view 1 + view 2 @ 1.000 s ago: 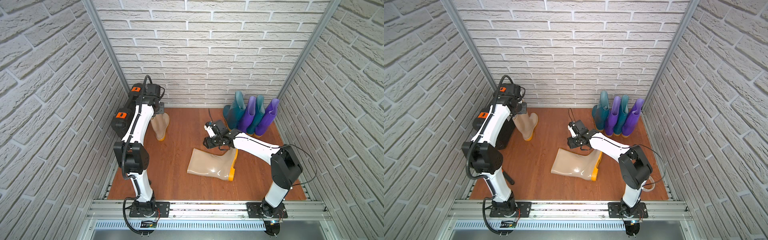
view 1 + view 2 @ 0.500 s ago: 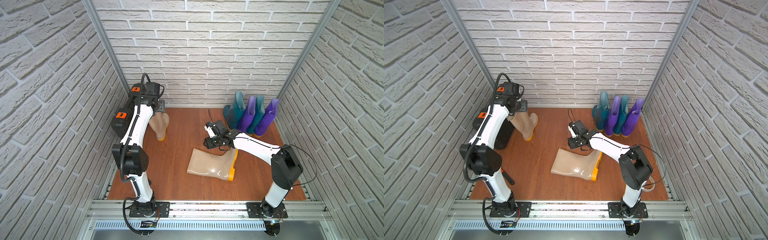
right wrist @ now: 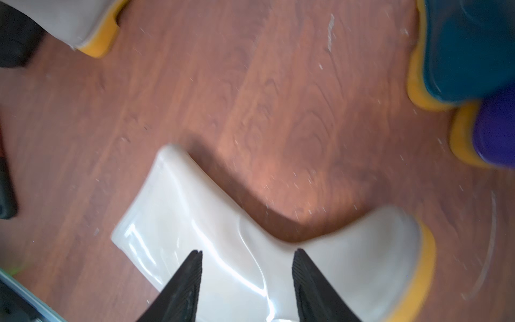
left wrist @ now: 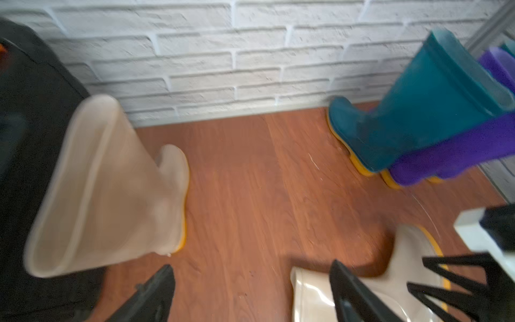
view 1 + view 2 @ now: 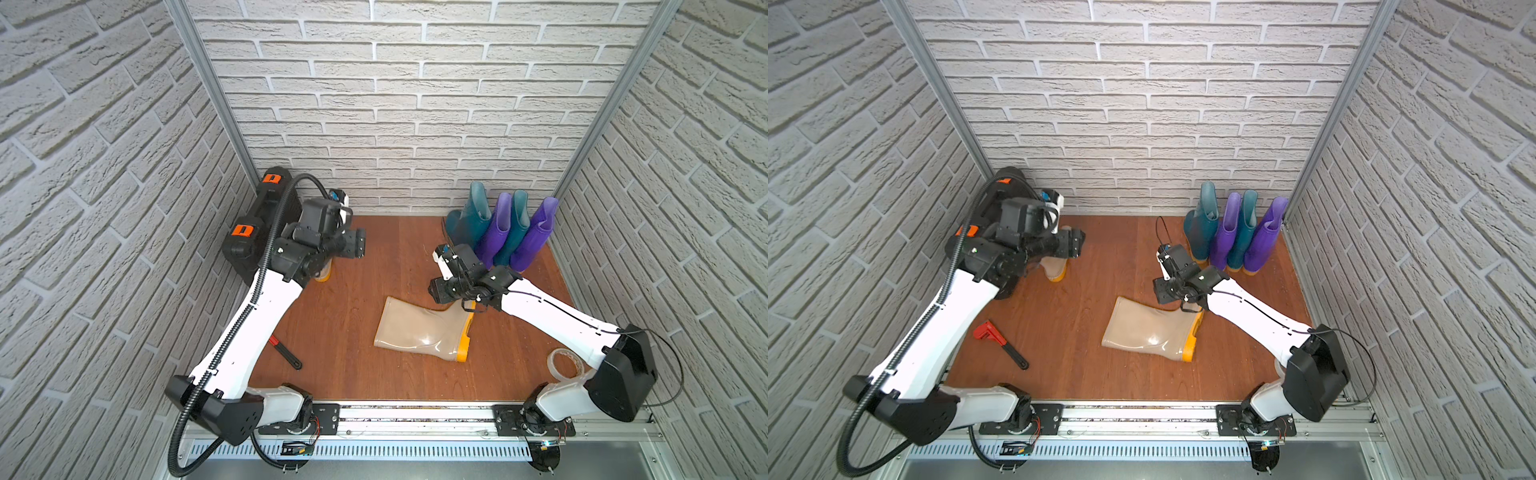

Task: Match and arrange rain boots in pairs
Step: Adjust the rain boot at the center of the board.

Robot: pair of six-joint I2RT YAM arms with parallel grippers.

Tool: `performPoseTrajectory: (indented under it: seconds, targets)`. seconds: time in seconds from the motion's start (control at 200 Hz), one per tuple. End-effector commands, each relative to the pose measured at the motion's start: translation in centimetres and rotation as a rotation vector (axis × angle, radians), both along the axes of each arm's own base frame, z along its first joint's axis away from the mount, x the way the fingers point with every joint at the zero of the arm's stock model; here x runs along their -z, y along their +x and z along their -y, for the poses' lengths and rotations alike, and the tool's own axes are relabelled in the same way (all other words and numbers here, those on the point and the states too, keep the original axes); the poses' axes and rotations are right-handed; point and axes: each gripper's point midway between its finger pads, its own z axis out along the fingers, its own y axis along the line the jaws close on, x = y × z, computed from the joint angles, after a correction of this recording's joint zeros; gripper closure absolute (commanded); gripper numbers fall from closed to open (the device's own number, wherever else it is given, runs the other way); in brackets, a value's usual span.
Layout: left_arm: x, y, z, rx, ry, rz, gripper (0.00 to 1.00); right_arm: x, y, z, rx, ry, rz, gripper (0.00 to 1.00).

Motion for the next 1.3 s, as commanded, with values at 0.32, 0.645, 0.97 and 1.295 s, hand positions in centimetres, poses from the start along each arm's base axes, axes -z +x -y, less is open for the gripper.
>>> performPoseTrajectory:
  seconds: [0.32, 0.645, 0.97, 1.295]
  targets:
    - [13.9, -5.5, 7.7, 0.225, -0.251, -0.272, 0.16, 2.5, -6.7, 5.2, 0.116, -0.050, -0.128, 0.40]
    - [21.1, -5.6, 10.3, 0.318, -0.256, -0.423, 0.20, 3.4, -7.8, 5.7, 0.113, -0.052, -0.154, 0.40]
    - [25.3, -5.8, 11.1, 0.344, -0.251, -0.506, 0.20, 3.9, -7.7, 5.4, 0.111, -0.044, -0.161, 0.40]
    - [26.9, -7.0, 11.9, 0.413, -0.281, -0.572, 0.25, 4.4, -7.5, 4.9, 0.102, -0.038, -0.176, 0.40]
